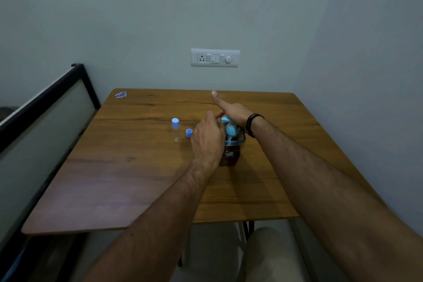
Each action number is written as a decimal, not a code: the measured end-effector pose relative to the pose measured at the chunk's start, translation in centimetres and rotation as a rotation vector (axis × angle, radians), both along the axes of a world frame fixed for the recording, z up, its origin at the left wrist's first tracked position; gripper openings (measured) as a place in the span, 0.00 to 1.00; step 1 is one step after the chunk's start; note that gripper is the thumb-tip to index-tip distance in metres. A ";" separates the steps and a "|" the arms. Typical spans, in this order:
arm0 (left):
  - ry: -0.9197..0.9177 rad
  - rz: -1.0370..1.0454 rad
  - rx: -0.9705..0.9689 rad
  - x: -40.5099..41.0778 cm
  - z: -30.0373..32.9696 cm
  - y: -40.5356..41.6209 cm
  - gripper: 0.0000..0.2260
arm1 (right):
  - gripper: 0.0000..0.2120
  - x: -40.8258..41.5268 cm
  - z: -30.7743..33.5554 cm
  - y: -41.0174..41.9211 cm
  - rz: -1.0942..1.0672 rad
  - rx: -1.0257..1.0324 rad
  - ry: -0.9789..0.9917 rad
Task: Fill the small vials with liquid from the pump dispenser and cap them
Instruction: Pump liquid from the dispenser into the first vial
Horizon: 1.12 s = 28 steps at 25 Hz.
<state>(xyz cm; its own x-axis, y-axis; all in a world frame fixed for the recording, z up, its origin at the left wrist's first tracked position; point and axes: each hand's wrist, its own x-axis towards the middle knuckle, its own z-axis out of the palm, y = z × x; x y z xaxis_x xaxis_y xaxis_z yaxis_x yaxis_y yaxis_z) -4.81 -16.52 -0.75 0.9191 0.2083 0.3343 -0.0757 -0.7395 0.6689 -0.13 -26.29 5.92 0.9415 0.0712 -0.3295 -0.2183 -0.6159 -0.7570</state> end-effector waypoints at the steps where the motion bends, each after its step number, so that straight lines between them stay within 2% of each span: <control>1: 0.001 0.004 0.007 0.0 0.0 0.1 0.06 | 0.38 0.2 -0.3 0.2 -0.007 -0.032 -0.041; 4: 0.004 0.001 0.008 0.0 0.0 0.1 0.06 | 0.31 0.5 -0.5 0.4 -0.010 -0.091 -0.091; 8: -0.003 0.000 -0.007 0.0 0.0 0.1 0.05 | 0.44 0.0 0.5 0.0 0.037 -0.028 0.038; 9: -0.005 -0.002 -0.008 0.0 0.0 0.2 0.05 | 0.44 0.0 0.4 0.0 0.037 -0.015 0.046; 14: -0.003 -0.006 0.007 0.1 -0.2 0.1 0.05 | 0.26 0.7 -0.8 0.1 -0.011 -0.076 -0.098; 15: -0.002 -0.010 0.004 0.1 -0.2 0.1 0.05 | 0.27 0.8 -0.7 0.1 -0.005 -0.068 -0.084; 19: -0.006 -0.015 -0.016 -0.1 0.0 0.1 0.06 | 0.47 0.2 0.4 -0.3 0.030 -0.005 0.080; 21: -0.010 -0.007 -0.006 -0.3 0.1 0.1 0.05 | 0.44 0.3 0.1 0.0 0.030 -0.017 0.041; 24: -0.003 -0.012 -0.003 -0.2 0.1 0.1 0.05 | 0.30 0.6 -0.4 0.2 0.021 -0.103 -0.066; 25: -0.002 -0.015 -0.003 -0.3 0.1 0.1 0.04 | 0.28 0.7 -0.4 0.2 0.025 -0.120 -0.071; 26: -0.002 -0.017 -0.006 -0.3 0.1 0.1 0.04 | 0.30 0.7 -0.2 0.2 0.035 -0.114 -0.053; 28: -0.007 -0.007 -0.004 -0.4 0.2 0.1 0.05 | 0.40 0.3 0.4 0.0 0.051 -0.076 0.033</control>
<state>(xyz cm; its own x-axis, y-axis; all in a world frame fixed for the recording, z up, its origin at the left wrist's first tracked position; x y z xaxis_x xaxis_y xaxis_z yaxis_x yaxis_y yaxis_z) -5.19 -16.45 -0.56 0.9182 0.2036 0.3399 -0.0853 -0.7362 0.6714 0.13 -26.29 6.36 0.9260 0.0926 -0.3661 -0.2089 -0.6820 -0.7009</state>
